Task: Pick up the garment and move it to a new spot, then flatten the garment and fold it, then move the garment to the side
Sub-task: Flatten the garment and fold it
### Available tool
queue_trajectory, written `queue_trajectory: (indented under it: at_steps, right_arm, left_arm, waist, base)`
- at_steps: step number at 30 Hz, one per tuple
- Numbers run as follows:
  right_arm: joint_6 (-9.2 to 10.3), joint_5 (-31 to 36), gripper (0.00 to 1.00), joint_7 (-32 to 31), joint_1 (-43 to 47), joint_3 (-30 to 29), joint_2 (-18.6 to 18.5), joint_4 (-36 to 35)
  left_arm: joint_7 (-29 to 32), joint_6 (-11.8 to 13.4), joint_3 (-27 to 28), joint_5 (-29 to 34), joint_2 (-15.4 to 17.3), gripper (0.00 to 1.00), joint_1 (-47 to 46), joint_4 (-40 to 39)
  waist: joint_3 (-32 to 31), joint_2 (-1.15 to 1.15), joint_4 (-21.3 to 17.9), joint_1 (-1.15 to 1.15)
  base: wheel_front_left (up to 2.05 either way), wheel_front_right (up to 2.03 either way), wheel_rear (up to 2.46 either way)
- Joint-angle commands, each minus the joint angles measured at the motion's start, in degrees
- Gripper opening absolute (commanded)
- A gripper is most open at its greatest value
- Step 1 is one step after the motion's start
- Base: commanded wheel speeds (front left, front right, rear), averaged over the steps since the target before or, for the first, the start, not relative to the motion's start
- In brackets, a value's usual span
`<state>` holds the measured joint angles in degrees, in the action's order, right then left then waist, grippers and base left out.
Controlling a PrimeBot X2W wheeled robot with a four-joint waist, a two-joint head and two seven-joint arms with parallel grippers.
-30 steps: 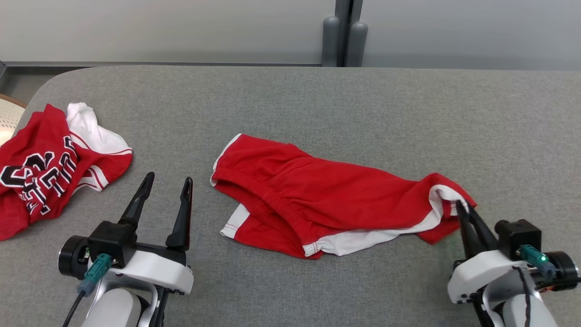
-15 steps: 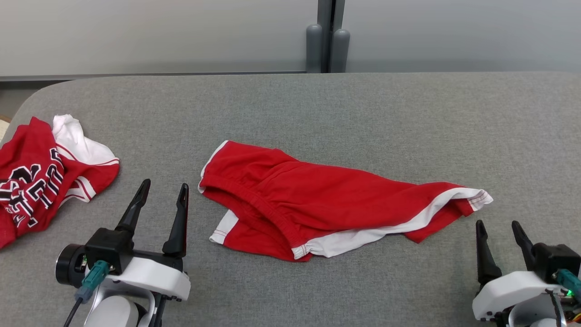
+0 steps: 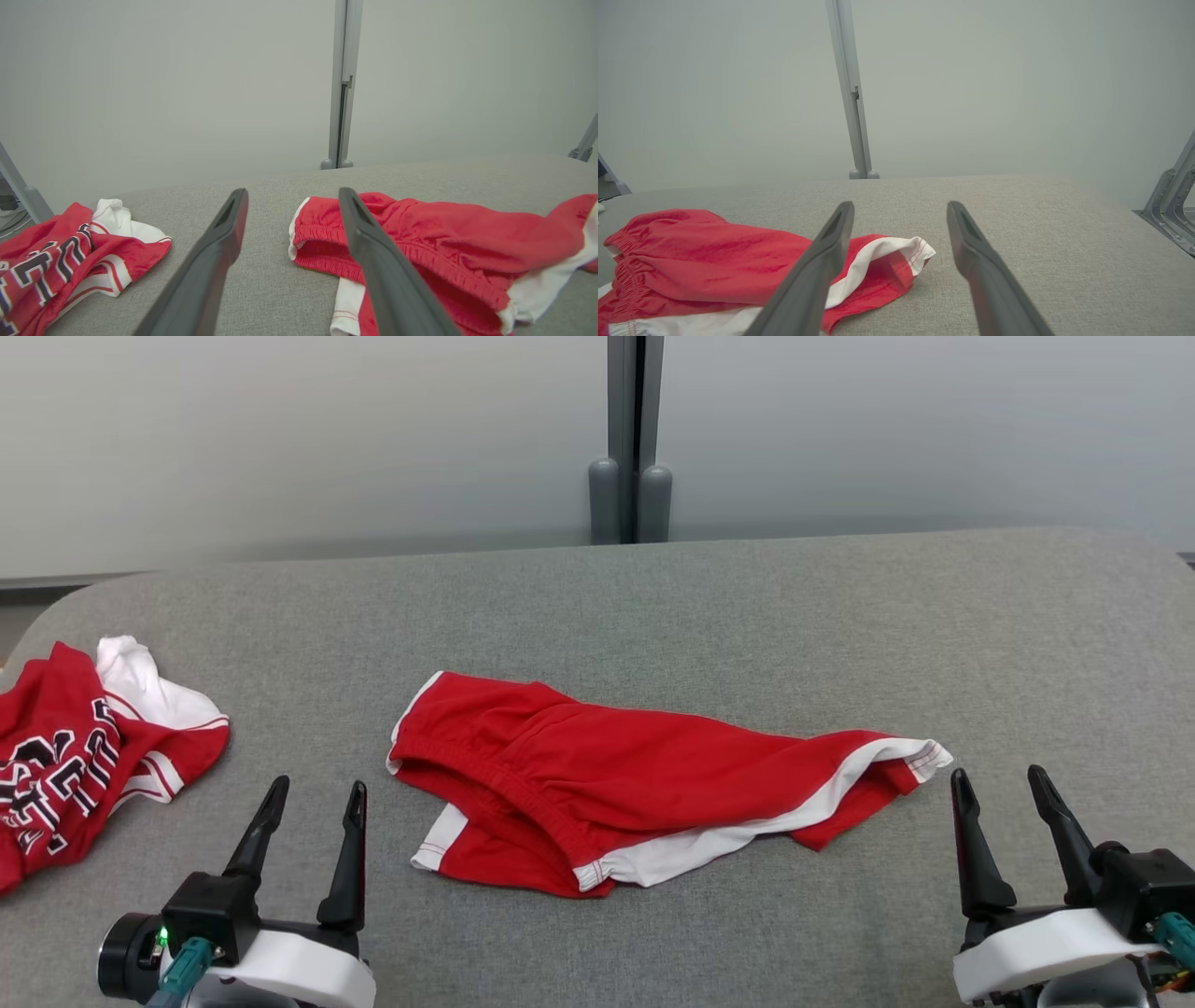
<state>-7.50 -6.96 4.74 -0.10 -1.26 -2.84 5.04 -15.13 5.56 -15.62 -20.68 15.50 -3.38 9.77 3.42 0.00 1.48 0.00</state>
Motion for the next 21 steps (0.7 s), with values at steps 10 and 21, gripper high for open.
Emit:
queue_trajectory:
  at_steps: [10, 21]
  right_arm:
    - [0.02, -0.85, 1.0, -3.18, 3.66, 0.84, -0.15, -3.52]
    - [0.02, -1.3, 1.0, -3.68, 2.21, 2.32, -0.15, -3.61]
  left_arm:
    - [1.8, -0.04, -1.74, 0.22, 0.61, 1.0, 1.81, -0.66]
    - [8.74, -4.73, -11.02, 0.72, -3.91, 1.0, -2.34, 1.97]
  waist:
    - [-2.67, 0.0, -0.29, 0.0]
    - [-0.68, 0.0, -0.77, 0.0]
  base:
    - [0.0, 0.0, 0.0]
    - [0.0, 0.0, 0.0]
